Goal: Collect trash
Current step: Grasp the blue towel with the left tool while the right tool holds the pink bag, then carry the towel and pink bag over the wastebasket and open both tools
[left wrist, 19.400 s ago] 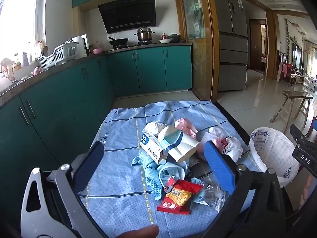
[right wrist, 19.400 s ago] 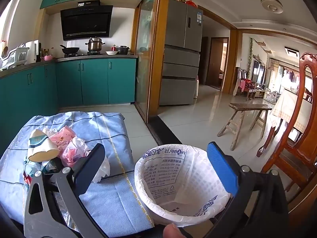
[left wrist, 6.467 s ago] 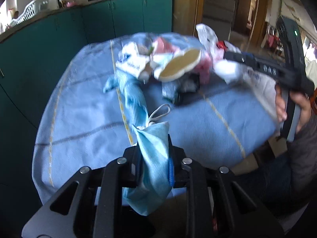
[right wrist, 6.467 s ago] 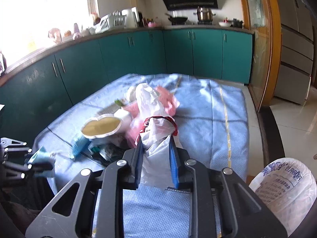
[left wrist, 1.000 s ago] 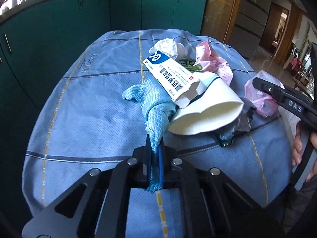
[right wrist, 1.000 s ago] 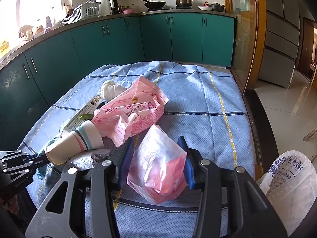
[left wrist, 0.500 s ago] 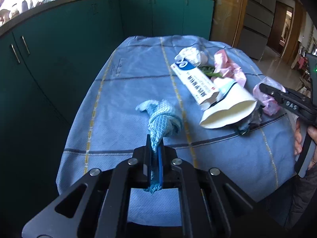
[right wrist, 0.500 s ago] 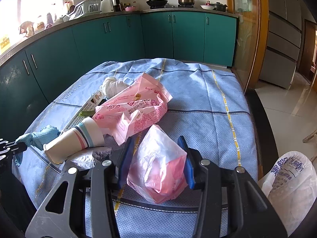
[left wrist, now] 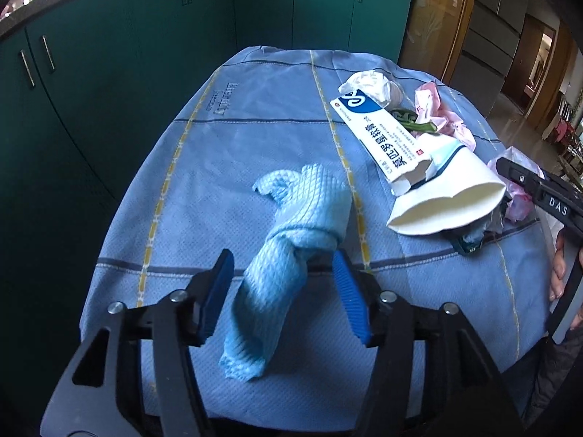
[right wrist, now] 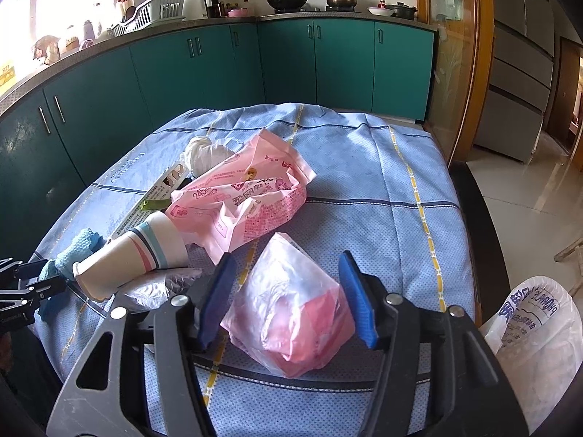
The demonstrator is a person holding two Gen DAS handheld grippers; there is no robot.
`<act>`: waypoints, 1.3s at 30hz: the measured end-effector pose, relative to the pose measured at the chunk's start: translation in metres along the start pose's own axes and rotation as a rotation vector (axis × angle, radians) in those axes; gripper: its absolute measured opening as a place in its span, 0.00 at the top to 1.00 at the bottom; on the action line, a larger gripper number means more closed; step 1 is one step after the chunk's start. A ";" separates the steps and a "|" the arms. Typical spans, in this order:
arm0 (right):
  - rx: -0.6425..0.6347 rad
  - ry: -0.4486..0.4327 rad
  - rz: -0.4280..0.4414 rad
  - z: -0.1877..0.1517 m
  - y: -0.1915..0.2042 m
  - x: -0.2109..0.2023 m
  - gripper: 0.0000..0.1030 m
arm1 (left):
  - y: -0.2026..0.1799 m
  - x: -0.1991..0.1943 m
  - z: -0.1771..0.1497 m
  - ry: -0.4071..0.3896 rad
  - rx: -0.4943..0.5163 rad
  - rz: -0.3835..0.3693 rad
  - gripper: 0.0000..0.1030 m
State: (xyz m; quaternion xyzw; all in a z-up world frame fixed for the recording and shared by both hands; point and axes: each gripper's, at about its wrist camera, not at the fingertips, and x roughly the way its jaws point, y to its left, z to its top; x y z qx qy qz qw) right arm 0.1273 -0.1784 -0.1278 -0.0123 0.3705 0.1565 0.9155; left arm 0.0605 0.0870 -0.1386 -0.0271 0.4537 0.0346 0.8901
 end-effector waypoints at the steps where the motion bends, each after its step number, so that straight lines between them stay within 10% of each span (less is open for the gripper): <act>1: 0.000 0.002 -0.002 0.000 0.000 0.001 0.40 | -0.002 0.002 0.001 0.001 -0.004 -0.008 0.35; 5: -0.002 0.011 -0.007 -0.001 0.002 0.005 0.40 | -0.010 0.011 0.003 0.009 -0.008 -0.032 0.33; 8: -0.007 0.017 -0.013 -0.002 0.002 0.007 0.41 | -0.015 0.016 0.002 0.011 0.024 -0.005 0.60; 13: -0.009 0.001 0.016 -0.001 0.003 0.003 0.54 | -0.010 0.010 0.001 0.000 -0.005 -0.033 0.66; 39: 0.032 -0.110 0.034 0.003 -0.008 -0.028 0.54 | -0.022 -0.060 0.011 -0.184 -0.007 -0.058 0.67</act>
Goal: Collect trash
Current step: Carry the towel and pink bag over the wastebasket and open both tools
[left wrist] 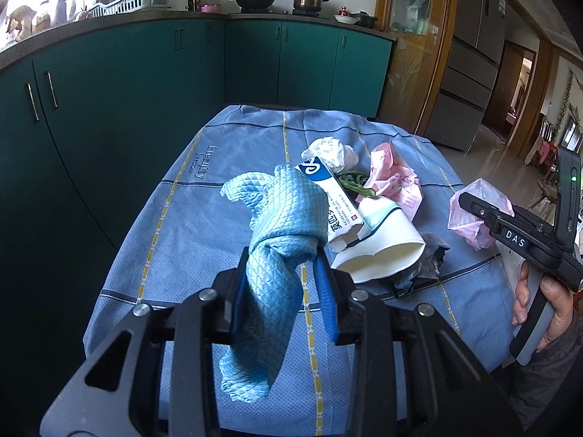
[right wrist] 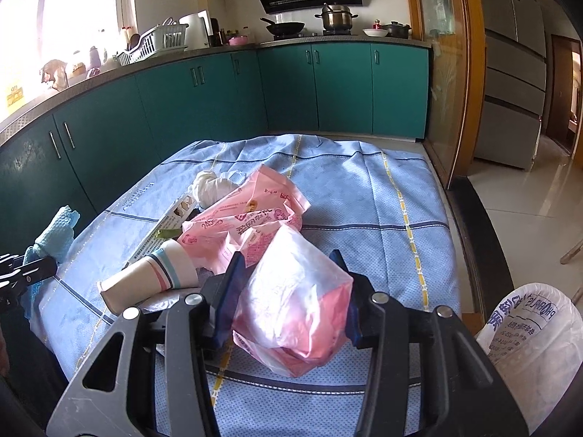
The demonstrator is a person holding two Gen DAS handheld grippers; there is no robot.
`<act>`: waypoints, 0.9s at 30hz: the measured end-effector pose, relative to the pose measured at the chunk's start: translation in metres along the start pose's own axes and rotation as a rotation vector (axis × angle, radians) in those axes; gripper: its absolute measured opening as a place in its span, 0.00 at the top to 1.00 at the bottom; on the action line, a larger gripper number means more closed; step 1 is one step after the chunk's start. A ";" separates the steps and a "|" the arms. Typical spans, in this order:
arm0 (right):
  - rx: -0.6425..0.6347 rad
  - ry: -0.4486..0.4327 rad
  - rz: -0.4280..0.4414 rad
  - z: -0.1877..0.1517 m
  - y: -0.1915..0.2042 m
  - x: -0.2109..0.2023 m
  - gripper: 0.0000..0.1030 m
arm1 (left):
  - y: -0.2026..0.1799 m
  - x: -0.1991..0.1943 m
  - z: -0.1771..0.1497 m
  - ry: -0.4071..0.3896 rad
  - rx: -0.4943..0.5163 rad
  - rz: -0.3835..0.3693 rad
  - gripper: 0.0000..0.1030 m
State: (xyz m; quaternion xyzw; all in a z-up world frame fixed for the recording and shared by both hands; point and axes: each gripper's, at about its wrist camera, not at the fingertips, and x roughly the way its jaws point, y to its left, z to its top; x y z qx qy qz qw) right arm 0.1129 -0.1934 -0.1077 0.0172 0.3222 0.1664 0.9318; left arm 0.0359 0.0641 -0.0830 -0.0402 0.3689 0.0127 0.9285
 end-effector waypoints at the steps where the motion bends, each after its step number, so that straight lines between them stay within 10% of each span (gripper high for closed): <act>1: 0.000 0.000 -0.001 0.000 -0.001 -0.001 0.54 | 0.000 0.000 0.000 -0.001 0.000 -0.001 0.67; 20: 0.096 -0.078 -0.092 -0.014 -0.066 -0.059 0.54 | -0.086 -0.007 0.016 -0.037 0.122 -0.204 0.67; 27: 0.286 -0.022 -0.333 -0.053 -0.163 -0.100 0.54 | -0.187 0.012 0.014 0.012 0.258 -0.409 0.67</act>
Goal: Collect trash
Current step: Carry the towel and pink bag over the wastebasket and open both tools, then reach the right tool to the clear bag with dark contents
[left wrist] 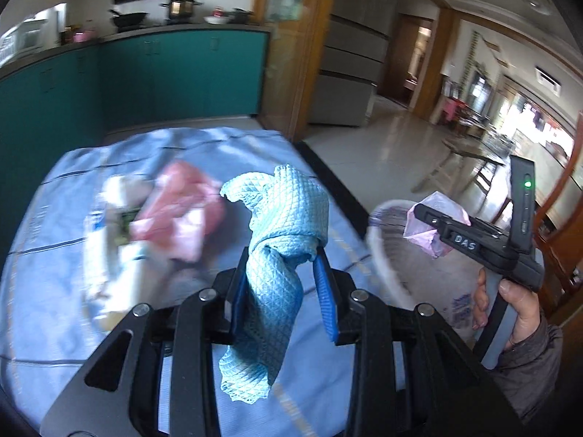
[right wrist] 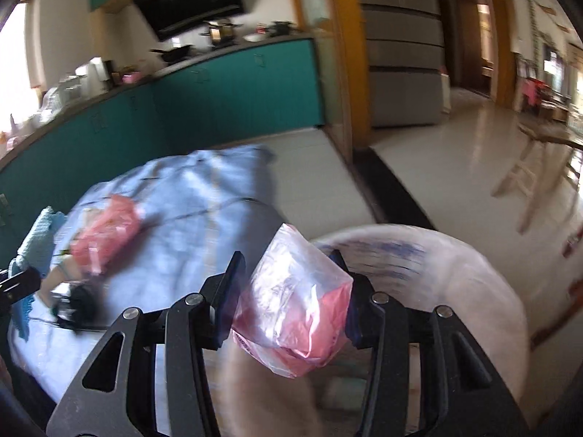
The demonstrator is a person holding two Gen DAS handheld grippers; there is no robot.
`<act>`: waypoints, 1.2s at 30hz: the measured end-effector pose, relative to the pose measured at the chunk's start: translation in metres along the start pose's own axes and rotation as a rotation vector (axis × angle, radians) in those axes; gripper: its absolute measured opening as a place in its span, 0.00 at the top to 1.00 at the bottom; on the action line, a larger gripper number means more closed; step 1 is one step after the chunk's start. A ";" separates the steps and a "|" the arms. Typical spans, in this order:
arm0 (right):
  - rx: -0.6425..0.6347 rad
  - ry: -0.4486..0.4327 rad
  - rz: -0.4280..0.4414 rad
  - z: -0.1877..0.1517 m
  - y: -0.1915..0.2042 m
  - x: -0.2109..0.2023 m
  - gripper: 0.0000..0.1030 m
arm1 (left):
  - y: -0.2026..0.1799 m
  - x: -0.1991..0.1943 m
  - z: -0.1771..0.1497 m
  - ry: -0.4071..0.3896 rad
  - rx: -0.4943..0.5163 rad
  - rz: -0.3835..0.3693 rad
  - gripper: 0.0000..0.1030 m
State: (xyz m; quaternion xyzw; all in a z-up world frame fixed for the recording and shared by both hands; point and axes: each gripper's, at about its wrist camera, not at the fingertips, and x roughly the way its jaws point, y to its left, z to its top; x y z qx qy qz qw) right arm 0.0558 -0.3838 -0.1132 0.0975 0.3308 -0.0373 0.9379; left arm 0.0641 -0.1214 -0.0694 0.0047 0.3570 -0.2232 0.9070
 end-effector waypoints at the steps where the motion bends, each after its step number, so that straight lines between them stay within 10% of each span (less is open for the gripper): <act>1: 0.008 0.012 -0.031 -0.003 -0.010 0.000 0.54 | -0.013 0.010 0.002 0.014 0.017 -0.032 0.67; 9: 0.288 0.000 -0.169 -0.010 -0.085 -0.010 0.23 | -0.119 0.092 -0.014 0.188 0.162 -0.259 0.65; 13: 0.375 -0.066 -0.160 -0.004 -0.090 -0.017 0.22 | -0.143 0.110 -0.027 0.215 0.215 -0.303 0.34; 20: 0.327 -0.052 -0.075 0.006 -0.059 -0.003 0.20 | -0.076 0.088 -0.020 0.142 0.081 -0.159 0.25; 27: 0.062 0.020 0.161 0.013 0.047 0.026 0.20 | 0.040 -0.016 -0.019 -0.105 -0.103 0.249 0.19; 31: -0.072 0.112 0.363 0.003 0.122 0.045 0.20 | 0.101 -0.048 -0.023 -0.103 -0.207 0.393 0.16; 36: -0.292 0.177 0.392 -0.019 0.205 0.060 0.20 | 0.158 -0.067 -0.044 -0.037 -0.355 0.464 0.16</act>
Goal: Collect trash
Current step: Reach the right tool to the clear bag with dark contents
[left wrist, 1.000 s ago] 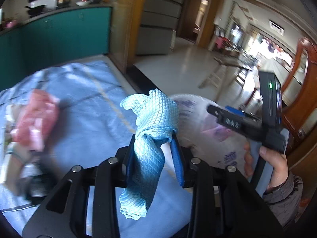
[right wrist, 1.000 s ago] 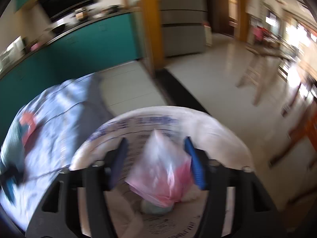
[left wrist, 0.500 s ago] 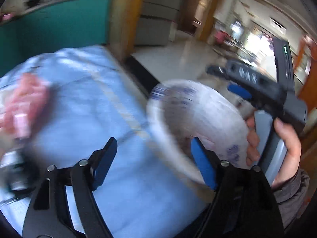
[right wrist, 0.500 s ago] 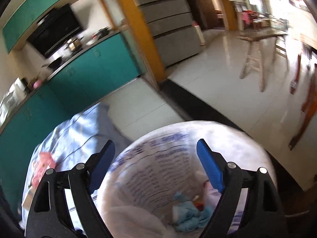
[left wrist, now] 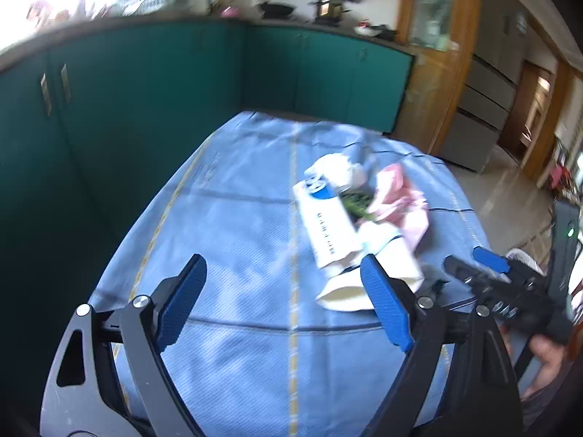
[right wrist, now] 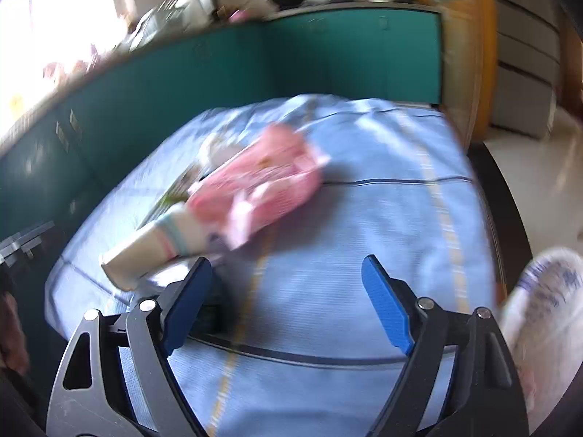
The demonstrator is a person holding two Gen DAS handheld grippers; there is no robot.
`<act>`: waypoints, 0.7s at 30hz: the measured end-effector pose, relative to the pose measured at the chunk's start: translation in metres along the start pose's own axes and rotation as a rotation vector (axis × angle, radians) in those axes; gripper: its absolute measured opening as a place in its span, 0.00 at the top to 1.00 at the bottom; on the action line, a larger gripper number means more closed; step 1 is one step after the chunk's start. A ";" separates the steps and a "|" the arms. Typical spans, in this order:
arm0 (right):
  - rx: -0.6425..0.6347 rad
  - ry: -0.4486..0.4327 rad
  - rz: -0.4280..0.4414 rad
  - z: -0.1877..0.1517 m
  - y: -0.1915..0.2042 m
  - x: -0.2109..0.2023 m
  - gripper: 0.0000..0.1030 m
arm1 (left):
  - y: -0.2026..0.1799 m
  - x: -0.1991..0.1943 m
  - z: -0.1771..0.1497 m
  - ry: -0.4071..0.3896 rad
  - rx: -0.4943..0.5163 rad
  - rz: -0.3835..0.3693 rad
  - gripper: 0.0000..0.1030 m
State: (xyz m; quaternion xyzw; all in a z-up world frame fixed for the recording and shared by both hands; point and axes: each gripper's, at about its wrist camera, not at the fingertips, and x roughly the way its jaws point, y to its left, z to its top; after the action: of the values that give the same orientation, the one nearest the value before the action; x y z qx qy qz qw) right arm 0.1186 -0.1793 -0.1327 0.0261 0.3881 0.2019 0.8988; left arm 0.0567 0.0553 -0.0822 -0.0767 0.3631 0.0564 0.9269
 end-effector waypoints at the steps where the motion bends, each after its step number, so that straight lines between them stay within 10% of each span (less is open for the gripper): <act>1: -0.018 0.009 0.003 0.000 0.008 0.006 0.20 | 0.005 0.001 -0.001 0.016 -0.015 -0.004 0.16; 21: -0.190 -0.023 0.177 -0.005 0.064 0.000 0.20 | 0.020 0.000 -0.010 0.036 -0.045 0.040 0.16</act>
State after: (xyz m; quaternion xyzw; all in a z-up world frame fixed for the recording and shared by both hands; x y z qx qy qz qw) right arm 0.0929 -0.1216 -0.1231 -0.0228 0.3533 0.3161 0.8802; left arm 0.0471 0.0728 -0.0917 -0.0910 0.3800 0.0817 0.9169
